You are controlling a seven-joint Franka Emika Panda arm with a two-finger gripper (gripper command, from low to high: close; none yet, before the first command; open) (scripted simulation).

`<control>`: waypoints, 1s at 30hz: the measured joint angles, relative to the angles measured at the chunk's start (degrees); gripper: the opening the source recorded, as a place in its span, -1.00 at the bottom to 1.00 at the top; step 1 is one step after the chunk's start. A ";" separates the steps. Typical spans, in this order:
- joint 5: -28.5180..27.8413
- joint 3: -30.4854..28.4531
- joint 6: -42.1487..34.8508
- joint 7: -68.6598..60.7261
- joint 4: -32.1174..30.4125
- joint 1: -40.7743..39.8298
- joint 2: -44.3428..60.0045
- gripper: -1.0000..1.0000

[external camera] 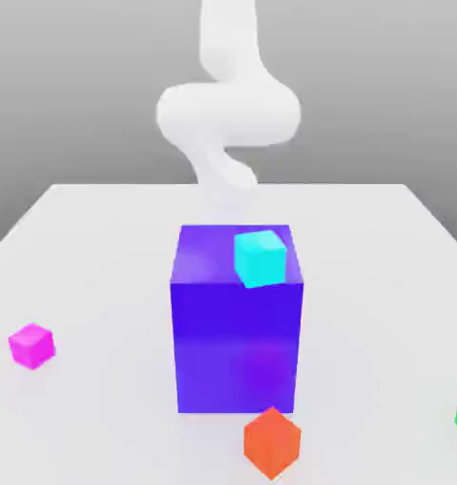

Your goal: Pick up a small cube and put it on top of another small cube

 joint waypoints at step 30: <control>25.04 -9.82 35.07 -39.01 -16.81 -31.48 60.84 -1.00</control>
